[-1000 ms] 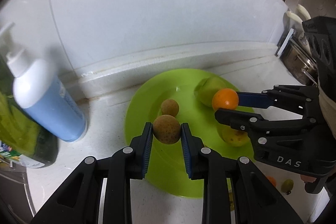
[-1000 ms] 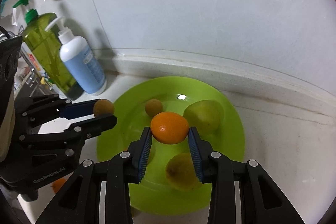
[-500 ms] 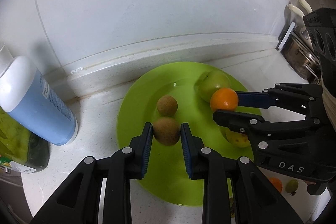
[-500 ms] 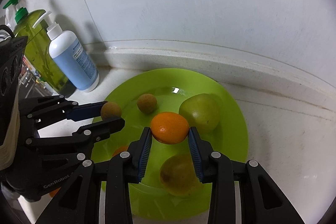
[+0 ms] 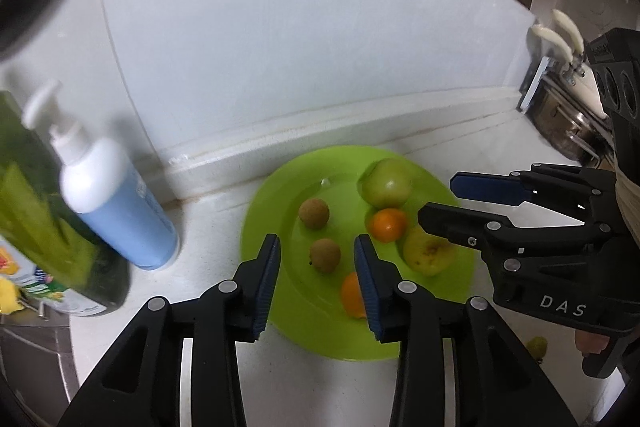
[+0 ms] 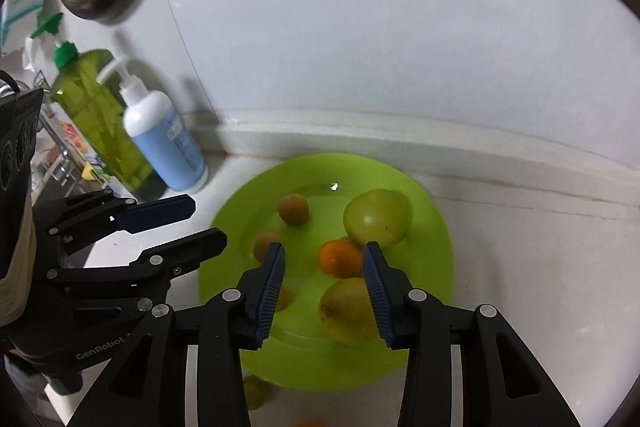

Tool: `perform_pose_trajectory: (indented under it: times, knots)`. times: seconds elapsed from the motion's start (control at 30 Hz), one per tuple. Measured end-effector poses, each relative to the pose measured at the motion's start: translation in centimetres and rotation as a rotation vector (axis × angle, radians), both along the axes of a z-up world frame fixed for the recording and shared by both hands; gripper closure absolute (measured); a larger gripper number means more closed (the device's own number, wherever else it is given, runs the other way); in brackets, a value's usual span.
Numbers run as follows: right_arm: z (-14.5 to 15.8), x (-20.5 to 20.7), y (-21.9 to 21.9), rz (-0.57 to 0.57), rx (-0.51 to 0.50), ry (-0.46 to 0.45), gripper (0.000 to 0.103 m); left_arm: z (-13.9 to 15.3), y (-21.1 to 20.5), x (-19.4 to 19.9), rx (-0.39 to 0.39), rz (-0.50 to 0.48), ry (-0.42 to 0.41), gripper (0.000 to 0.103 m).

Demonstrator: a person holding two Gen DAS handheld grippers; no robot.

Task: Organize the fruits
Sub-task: 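Open the left tool releasing the kiwi while the right tool releases the orange onto the plate, then move both open tools back toward the fruit left on the counter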

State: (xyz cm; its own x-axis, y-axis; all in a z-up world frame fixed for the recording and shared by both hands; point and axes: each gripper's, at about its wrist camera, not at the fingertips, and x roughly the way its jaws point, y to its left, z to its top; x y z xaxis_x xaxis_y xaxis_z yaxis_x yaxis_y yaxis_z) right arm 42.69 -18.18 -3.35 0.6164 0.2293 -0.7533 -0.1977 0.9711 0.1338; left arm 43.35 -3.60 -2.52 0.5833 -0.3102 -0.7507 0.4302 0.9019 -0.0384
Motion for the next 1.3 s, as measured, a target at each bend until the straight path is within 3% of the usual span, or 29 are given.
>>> perform_pose_trajectory:
  times: [0.2,0.5,0.63,0.97,1.3]
  knots:
    - [2.9,-2.7,0.3,-0.003,0.004,-0.074,0.061,2.5,0.3,-2.7,-0.014,0.009,-0.059,0.063]
    - [5.9,-7.4,1.2,-0.042,-0.021,-0.191,0.050,5.2,2.2,-7.9,-0.026,0.055,-0.142,0.056]
    - [6.7,-9.7,1.3,-0.064,-0.031,-0.222,0.049,5.8,2.9,-9.9,-0.017,0.085,-0.158,0.054]
    - [6.8,-14.5,1.5,-0.172,-0.064,-0.268,0.037,5.7,5.8,-14.6,-0.057,0.197,-0.141,0.041]
    - [4.6,-19.3,1.8,-0.324,-0.151,-0.297,0.037,3.9,7.6,-18.5,-0.022,0.302,-0.164,0.036]
